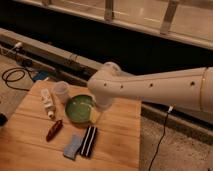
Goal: Move the arm in a circular motion
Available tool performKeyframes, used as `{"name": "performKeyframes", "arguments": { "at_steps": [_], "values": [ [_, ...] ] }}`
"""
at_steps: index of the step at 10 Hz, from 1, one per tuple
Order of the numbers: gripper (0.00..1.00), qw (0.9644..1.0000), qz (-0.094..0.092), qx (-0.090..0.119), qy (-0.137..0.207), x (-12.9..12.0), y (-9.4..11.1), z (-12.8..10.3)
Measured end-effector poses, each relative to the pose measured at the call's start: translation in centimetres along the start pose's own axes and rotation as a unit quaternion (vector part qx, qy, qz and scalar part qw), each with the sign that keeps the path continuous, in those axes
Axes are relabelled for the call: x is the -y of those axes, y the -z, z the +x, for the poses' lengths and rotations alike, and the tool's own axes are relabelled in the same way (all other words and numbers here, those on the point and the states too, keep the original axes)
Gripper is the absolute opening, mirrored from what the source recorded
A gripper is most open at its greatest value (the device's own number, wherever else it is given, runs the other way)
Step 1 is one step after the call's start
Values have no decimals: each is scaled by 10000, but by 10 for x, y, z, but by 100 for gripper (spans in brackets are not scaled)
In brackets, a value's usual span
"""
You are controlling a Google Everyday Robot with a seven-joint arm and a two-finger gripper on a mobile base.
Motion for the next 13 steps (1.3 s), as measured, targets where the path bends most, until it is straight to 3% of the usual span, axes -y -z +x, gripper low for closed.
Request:
{"name": "performKeyframes", "arguments": {
  "at_steps": [4, 6, 8, 11, 13],
  "values": [
    [80, 9989, 230, -165, -384, 91, -6, -17],
    [80, 9983, 339, -212, -418, 138, -6, -46],
    [80, 9988, 325, -212, -286, 162, -10, -72],
    [80, 9995, 269, -150, 3, 167, -12, -94],
    [80, 9993, 215, -76, 286, 148, -9, -98]
  ]
}}
